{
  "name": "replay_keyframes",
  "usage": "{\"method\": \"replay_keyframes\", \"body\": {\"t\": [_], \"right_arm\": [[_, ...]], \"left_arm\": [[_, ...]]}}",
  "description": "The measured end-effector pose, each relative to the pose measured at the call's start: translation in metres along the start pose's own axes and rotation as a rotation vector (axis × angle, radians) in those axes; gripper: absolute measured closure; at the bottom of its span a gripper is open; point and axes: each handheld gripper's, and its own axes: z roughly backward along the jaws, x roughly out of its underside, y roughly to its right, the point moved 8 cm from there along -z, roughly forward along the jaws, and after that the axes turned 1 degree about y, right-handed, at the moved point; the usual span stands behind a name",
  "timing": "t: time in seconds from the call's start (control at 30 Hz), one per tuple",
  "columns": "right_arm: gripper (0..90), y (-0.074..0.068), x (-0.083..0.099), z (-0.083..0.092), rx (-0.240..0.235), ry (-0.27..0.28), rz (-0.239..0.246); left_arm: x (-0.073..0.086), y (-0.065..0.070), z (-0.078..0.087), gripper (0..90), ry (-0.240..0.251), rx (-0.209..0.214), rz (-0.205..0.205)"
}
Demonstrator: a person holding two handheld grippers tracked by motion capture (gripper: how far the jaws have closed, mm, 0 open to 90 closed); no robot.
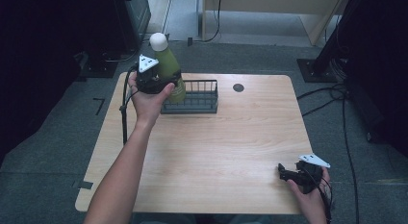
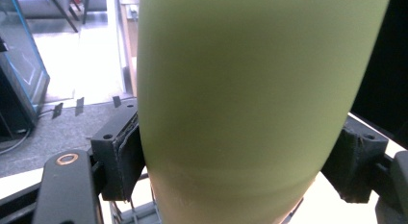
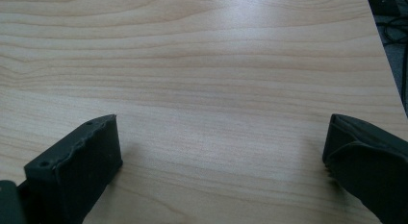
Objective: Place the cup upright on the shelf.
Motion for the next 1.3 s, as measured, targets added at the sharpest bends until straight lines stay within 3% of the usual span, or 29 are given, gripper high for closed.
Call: {"method": "replay_keyframes", "body": {"t": [0.4,0.47,0.77,1.13,1.3], "right_arm": [[0.0,0.0,0.0,0.0,0.0,0.0,0.0],[0.0,0.0,0.0,0.0,0.0,0.0,0.0],[0.0,0.0,0.0,0.0,0.0,0.0,0.0],[0.0,0.0,0.0,0.0,-0.001,0.0,0.0],[0.0,0.0,0.0,0.0,0.0,0.0,-0.002]], "left_arm": [[-0.002,-0.014,-0.023,21.7,-0.009,-0.038,-0.001],[0.003,-0.016,-0.031,21.7,-0.017,-0.057,-0.009],[0.021,-0.019,-0.05,21.7,-0.062,-0.069,-0.018],[0.044,-0.025,-0.063,21.7,-0.116,-0.086,-0.012],[0.046,-0.024,-0.063,21.7,-0.113,-0.084,-0.016]]}}
